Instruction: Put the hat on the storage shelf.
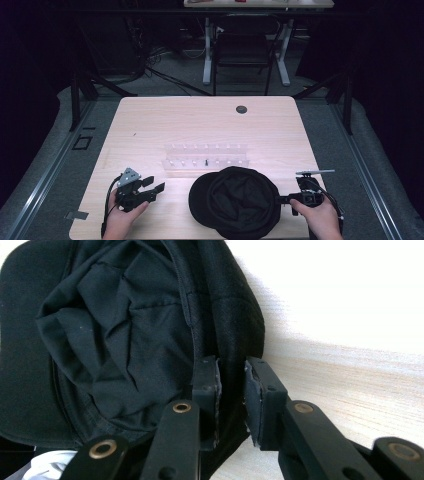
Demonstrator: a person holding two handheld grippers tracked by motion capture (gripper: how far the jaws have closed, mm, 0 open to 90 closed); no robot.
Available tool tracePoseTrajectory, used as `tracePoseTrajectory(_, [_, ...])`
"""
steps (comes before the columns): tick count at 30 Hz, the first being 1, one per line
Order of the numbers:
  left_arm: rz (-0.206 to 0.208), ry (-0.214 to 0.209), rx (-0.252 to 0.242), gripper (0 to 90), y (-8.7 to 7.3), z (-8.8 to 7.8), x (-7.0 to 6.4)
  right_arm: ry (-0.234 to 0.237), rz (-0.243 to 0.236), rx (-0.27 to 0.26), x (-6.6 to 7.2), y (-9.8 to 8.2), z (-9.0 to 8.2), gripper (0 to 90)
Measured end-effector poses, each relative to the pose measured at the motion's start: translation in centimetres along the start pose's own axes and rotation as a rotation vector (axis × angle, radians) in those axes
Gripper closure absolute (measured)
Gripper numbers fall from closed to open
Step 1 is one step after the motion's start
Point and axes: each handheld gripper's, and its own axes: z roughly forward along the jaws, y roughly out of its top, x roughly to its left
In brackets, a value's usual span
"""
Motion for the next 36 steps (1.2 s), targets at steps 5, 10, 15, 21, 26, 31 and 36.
tracePoseTrajectory(5, [-0.005,0.006,0.011,45.8,-0.1,0.1,0.1,0.017,0.027,0.013,-0.2,0.2,0.3,79.6])
tracePoseTrajectory(10, [-0.005,-0.001,0.002,45.8,-0.1,0.0,0.1,0.056,0.036,0.037,-0.4,0.3,0.3,87.5])
tracePoseTrajectory(15, [-0.006,-0.001,0.013,46.1,0.0,0.0,0.1,0.089,0.052,0.035,-0.6,0.2,0.0,88.1])
tracePoseTrajectory(21, [-0.001,-0.002,0.010,46.1,-0.1,0.1,-0.1,0.130,0.059,0.014,-0.5,0.1,-0.6,88.4])
tracePoseTrajectory(26, [-0.003,-0.001,0.003,46.1,-0.1,0.1,-0.1,0.171,0.056,-0.007,-0.2,0.1,-1.3,88.5])
tracePoseTrajectory(31, [-0.004,-0.002,0.002,46.1,-0.1,0.1,0.0,0.219,0.059,-0.031,0.2,0.2,-1.8,88.4])
tracePoseTrajectory(36, [-0.005,0.001,0.001,46.1,-0.1,0.0,0.0,0.267,0.050,-0.048,0.9,0.5,-2.5,88.4])
